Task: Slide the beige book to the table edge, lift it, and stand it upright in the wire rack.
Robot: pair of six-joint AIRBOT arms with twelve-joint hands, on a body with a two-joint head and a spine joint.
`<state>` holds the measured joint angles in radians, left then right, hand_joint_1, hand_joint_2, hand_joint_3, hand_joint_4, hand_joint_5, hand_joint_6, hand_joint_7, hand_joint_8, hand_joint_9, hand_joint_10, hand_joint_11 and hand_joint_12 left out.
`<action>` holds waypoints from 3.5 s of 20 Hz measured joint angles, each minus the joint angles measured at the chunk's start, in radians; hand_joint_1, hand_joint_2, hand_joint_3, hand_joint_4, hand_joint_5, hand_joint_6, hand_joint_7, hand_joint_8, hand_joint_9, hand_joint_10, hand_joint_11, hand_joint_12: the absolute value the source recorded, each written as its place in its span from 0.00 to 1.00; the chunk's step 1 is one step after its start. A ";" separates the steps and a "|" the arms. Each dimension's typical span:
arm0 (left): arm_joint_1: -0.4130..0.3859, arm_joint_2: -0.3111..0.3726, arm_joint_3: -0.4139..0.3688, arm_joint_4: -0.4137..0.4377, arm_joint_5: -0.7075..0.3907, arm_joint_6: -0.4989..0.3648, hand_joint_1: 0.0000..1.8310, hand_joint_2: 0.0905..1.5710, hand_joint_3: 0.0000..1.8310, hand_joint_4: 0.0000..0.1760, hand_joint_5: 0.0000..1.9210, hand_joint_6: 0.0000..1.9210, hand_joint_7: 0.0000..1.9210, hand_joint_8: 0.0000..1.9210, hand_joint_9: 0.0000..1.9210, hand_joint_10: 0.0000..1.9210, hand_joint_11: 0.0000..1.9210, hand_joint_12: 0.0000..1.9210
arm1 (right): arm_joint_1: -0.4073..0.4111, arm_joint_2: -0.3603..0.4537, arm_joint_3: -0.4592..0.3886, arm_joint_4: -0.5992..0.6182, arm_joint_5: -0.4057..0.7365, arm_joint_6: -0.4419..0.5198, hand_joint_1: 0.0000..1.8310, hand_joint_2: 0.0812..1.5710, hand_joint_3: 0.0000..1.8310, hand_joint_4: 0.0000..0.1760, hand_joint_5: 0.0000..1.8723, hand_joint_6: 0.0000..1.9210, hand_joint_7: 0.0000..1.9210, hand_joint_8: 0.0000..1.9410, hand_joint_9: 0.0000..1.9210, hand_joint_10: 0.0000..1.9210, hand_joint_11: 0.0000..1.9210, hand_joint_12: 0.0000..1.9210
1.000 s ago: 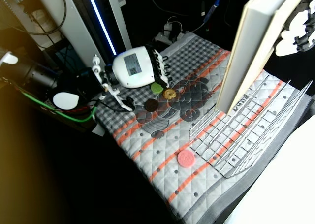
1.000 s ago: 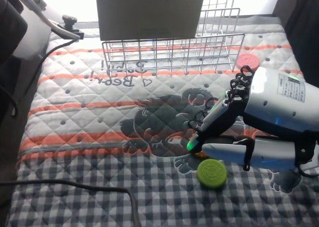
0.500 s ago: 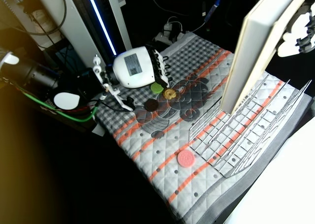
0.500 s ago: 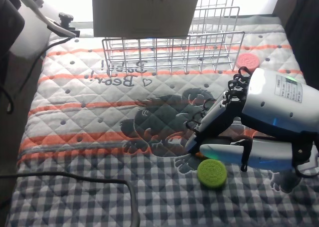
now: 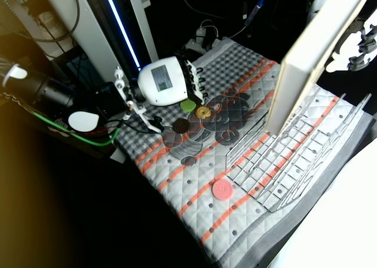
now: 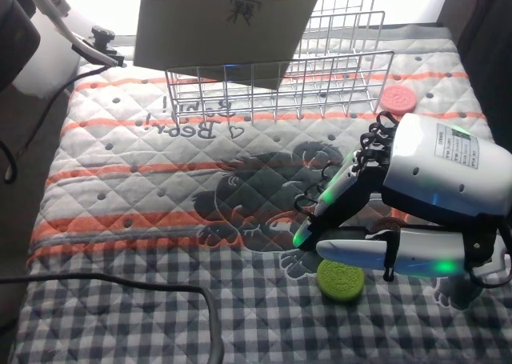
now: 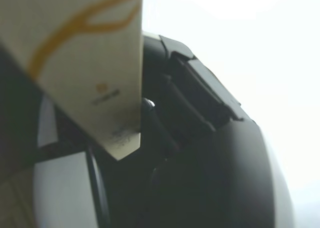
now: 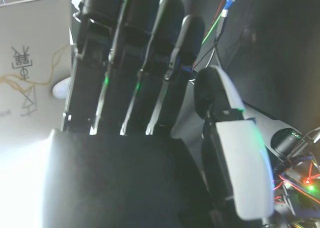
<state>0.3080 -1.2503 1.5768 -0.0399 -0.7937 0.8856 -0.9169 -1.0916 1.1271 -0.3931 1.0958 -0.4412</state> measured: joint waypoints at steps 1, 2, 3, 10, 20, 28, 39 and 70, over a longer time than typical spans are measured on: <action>0.000 0.000 0.000 0.000 0.002 0.000 0.66 0.69 0.00 0.00 0.41 0.21 0.41 0.20 0.46 0.25 0.42 0.35 | 0.000 -0.001 0.003 0.000 0.000 0.000 0.27 0.86 0.00 0.00 0.65 0.00 0.70 0.00 0.72 0.00 0.66 0.05; 0.000 0.000 0.000 -0.001 0.001 -0.001 0.62 0.68 0.00 0.00 0.42 0.07 0.41 0.07 0.46 0.09 0.40 0.31 | 0.000 -0.001 0.004 0.000 -0.001 0.000 0.26 0.86 0.00 0.00 0.65 0.00 0.69 0.00 0.72 0.00 0.66 0.05; 0.000 0.000 0.000 -0.002 0.000 0.000 0.60 0.67 0.00 0.00 0.40 0.02 0.38 0.01 0.43 0.03 0.37 0.27 | 0.000 -0.001 0.006 0.000 0.000 0.000 0.29 0.86 0.00 0.00 0.65 0.00 0.69 0.00 0.72 0.00 0.66 0.05; 0.040 -0.007 0.002 -0.054 -0.038 -0.028 0.52 0.67 0.00 0.07 0.30 0.00 0.34 0.00 0.35 0.01 0.11 0.56 | 0.000 -0.008 0.009 0.000 0.002 0.000 0.29 0.84 0.00 0.00 0.66 0.00 0.70 0.00 0.72 0.00 0.66 0.05; 0.129 0.015 -0.018 -0.113 -0.076 -0.069 0.48 0.68 0.00 0.14 0.31 0.00 0.35 0.00 0.38 0.01 0.12 0.65 | 0.000 -0.011 0.009 0.000 0.004 0.019 0.29 0.86 0.00 0.00 0.66 0.00 0.69 0.00 0.72 0.00 0.67 0.05; 0.264 0.046 -0.064 -0.248 -0.097 -0.071 0.41 0.66 0.00 0.70 0.24 0.00 0.27 0.00 0.26 0.00 0.00 0.57 | -0.010 -0.013 0.007 0.004 -0.001 0.020 0.30 0.87 0.00 0.00 0.67 0.00 0.73 0.01 0.77 0.02 0.70 0.07; 0.241 0.055 -0.090 -0.201 -0.043 -0.018 0.36 0.50 0.00 1.00 0.00 0.00 0.00 0.00 0.00 0.00 0.00 0.09 | -0.010 0.003 0.001 0.005 0.000 0.022 0.28 0.87 0.00 0.00 0.67 0.01 0.72 0.00 0.74 0.00 0.57 0.32; 0.153 0.165 -0.170 -0.082 0.037 0.013 0.28 0.50 0.00 1.00 0.00 0.00 0.00 0.00 0.00 0.00 0.00 0.00 | -0.010 0.031 0.006 0.013 -0.002 0.023 0.26 0.88 0.00 0.00 0.56 0.30 0.67 0.15 0.63 0.30 0.49 0.53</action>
<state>0.4610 -1.0851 1.4071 -0.1215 -0.7567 0.8982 -0.9272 -1.0603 1.1328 -0.3801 1.0935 -0.4187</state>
